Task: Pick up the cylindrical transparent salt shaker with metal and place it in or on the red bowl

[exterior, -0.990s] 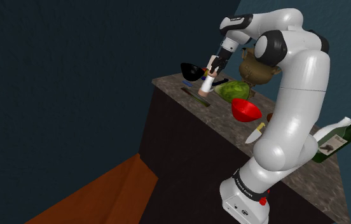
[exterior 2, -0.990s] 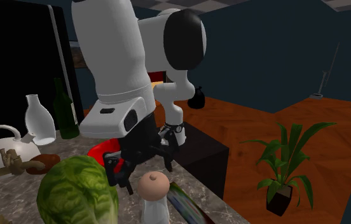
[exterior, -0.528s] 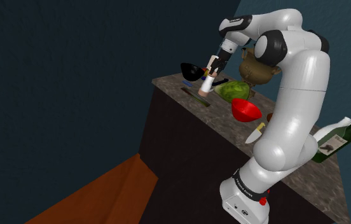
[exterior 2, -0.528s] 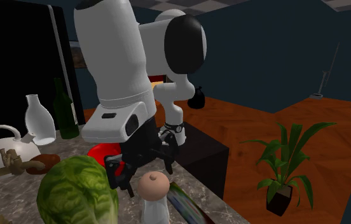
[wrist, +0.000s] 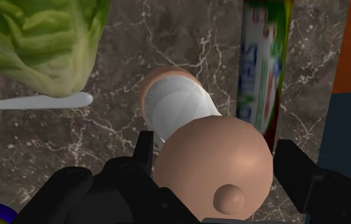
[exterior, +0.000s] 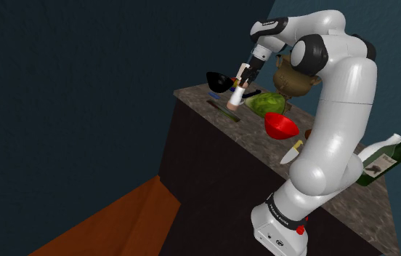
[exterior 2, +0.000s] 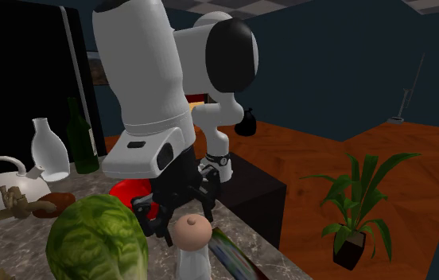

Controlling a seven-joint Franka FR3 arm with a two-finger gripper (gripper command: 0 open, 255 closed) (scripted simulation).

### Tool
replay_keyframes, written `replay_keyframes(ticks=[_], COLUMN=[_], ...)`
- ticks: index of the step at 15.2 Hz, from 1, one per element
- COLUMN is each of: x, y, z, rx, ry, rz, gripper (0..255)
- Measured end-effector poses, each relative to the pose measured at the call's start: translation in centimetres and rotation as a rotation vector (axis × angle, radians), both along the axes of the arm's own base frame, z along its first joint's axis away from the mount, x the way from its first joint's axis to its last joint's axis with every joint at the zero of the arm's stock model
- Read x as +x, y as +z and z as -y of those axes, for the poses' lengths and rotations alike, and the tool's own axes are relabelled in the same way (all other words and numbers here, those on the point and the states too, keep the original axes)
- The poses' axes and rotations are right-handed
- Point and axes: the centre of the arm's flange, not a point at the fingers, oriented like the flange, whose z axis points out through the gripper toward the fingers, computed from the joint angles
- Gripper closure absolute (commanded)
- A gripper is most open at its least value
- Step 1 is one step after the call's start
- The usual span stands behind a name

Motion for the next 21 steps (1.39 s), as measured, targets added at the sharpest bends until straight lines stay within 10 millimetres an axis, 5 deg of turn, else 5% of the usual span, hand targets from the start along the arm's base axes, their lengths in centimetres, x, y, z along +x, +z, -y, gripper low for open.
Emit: replay_keyframes(ticks=[6, 21], x=[0.0, -0.1], y=[1.0, 8.9], z=[0.0, -0.1], rx=[0.0, 0.0], ry=[0.0, 0.0], rz=[0.0, 0.0], gripper=[255, 255])
